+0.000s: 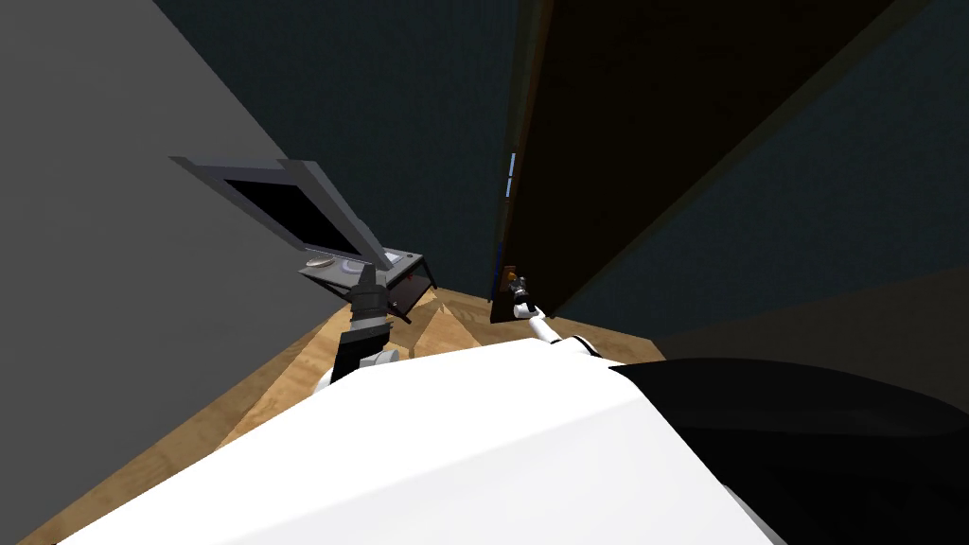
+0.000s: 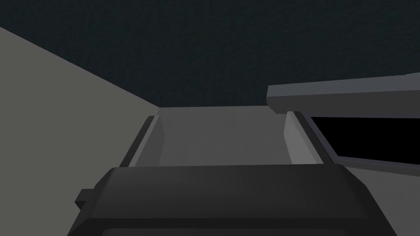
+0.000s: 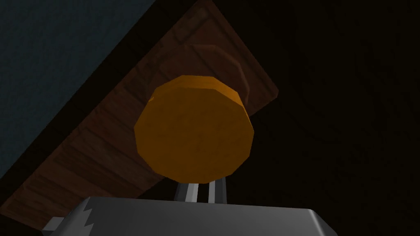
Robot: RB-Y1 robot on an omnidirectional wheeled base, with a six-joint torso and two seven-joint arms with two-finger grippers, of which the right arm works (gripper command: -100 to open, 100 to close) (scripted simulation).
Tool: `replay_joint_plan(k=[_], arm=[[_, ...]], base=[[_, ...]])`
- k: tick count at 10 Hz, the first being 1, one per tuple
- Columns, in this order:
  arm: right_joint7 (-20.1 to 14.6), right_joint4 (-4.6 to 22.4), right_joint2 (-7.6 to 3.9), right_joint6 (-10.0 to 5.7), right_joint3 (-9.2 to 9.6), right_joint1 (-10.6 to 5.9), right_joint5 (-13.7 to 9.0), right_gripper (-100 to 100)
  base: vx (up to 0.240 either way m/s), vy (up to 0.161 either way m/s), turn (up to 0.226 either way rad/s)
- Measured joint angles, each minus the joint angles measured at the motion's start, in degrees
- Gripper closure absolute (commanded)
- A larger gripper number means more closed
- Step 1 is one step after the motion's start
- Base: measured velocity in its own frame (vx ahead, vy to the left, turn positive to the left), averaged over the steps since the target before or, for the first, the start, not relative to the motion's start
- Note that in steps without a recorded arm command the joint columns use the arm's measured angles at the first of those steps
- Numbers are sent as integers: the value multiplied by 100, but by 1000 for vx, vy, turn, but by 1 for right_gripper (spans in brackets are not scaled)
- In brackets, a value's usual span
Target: Pull the door open
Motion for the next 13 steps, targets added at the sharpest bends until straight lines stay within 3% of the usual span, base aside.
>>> replay_joint_plan(k=[1,2,6,7,9,10,12,13], arm=[[-109,36,-4,17,3,-30,-90,100],[-266,-76,-11,75,-4,45,-213,-100],[-763,-218,64,212,13,109,-612,-100],[-802,-473,121,352,-40,225,-720,-100],[-1043,-351,106,292,56,184,-816,-100],[-1097,-431,137,293,61,243,-850,-100],[-1283,-272,262,266,127,94,-993,-100],[-1304,-495,304,367,93,211,-1049,-100]], base=[[-68,-50,169],[-72,-62,19],[-118,-64,-20],[-67,-32,13],[-50,-21,16],[-44,-24,-6],[-67,-31,25],[-46,-34,13]])
